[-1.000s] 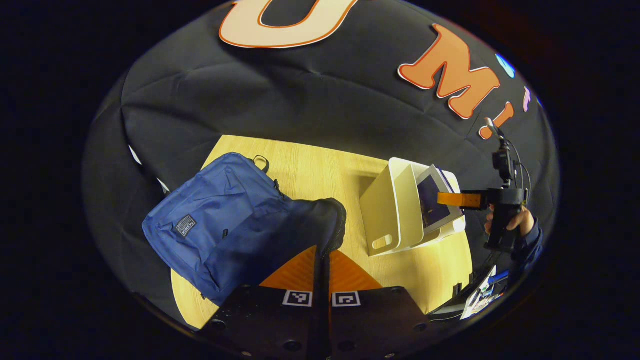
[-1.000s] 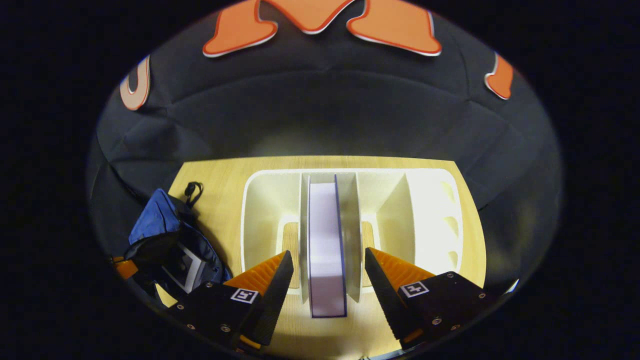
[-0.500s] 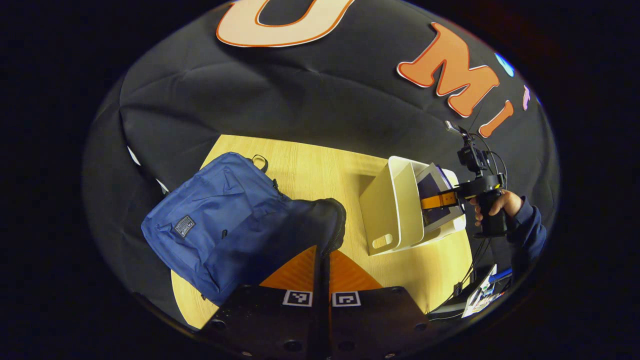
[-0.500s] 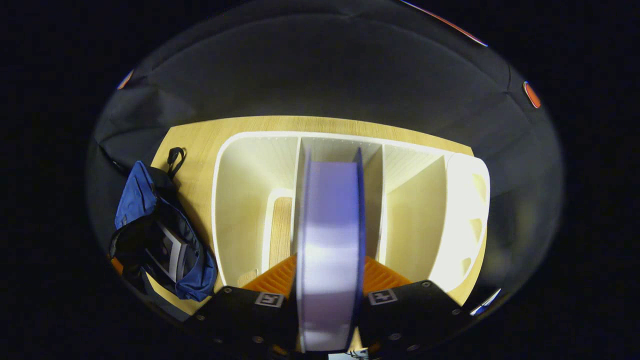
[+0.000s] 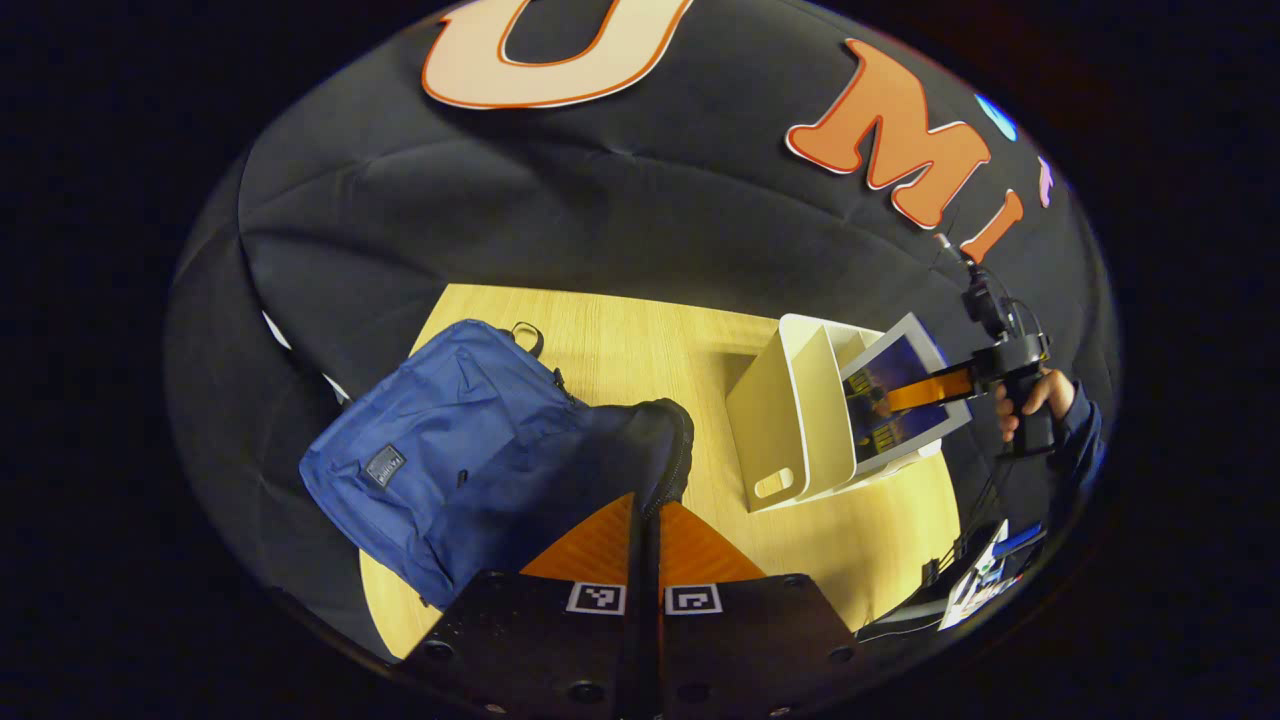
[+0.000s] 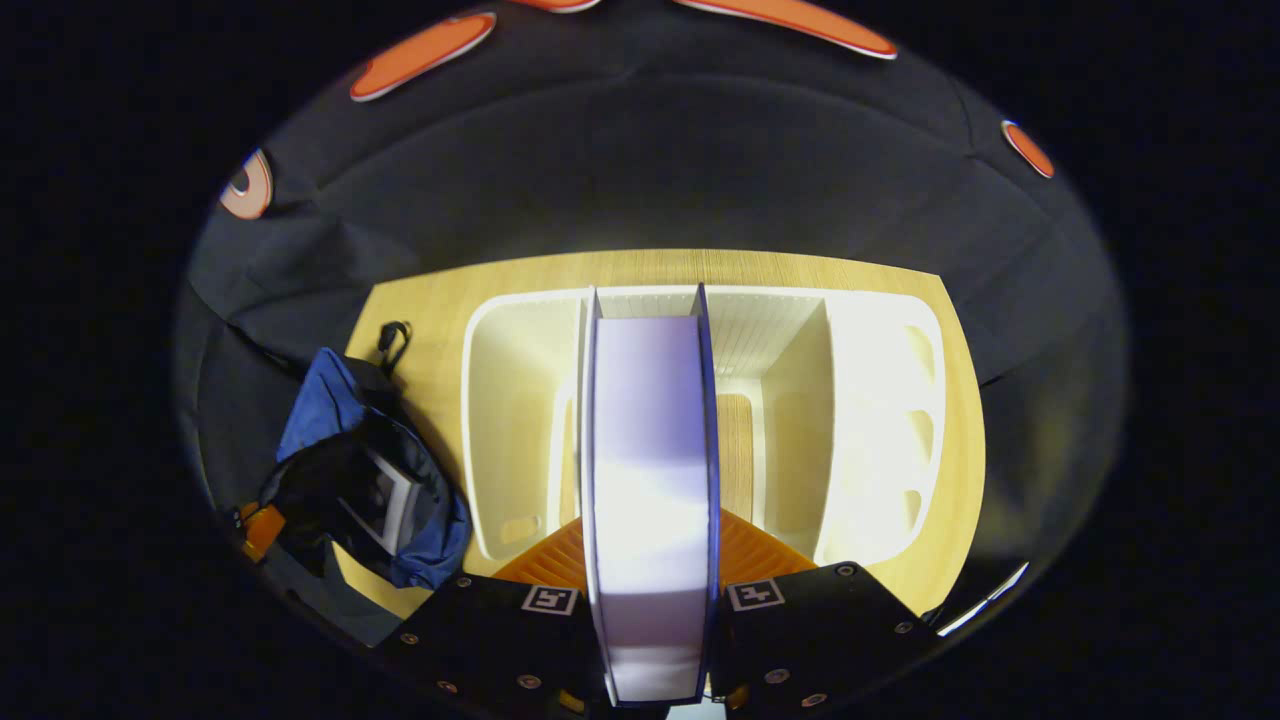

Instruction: Open the schoolbag, grab two books from the bookshelf and put them into the schoolbag.

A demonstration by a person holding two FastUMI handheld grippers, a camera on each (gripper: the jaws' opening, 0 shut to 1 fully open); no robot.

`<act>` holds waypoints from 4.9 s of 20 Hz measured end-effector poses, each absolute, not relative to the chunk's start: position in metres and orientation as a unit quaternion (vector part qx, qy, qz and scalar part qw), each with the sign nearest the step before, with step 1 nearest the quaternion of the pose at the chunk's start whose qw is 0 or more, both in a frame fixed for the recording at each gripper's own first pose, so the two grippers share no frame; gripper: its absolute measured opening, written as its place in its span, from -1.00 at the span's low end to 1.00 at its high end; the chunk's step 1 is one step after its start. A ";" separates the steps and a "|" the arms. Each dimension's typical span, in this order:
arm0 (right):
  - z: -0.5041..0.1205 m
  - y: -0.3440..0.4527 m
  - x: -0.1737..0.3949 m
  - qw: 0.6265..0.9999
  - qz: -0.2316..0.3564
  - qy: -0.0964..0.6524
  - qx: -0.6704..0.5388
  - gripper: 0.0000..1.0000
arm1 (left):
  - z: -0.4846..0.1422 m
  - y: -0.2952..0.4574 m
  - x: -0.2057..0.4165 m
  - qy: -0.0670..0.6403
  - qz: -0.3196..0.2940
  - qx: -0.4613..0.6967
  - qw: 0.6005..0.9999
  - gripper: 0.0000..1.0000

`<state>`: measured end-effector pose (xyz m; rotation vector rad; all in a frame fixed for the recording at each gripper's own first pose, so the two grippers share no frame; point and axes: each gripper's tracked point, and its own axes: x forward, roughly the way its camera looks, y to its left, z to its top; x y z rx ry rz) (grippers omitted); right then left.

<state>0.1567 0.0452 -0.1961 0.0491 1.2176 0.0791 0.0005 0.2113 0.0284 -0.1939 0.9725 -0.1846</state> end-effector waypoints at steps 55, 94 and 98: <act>-0.319 0.470 0.062 0.695 0.162 0.496 0.494 -0.40 | 0.073 0.222 0.027 0.460 -0.105 -0.046 0.880 -1.00; -0.161 0.075 0.054 0.907 0.029 0.360 0.216 0.76 | -0.012 0.141 -0.040 0.461 -0.014 0.012 0.887 -0.75; -0.151 0.062 0.047 0.916 0.043 0.345 0.199 0.76 | -0.002 0.105 -0.049 0.434 -0.031 -0.013 0.900 -0.51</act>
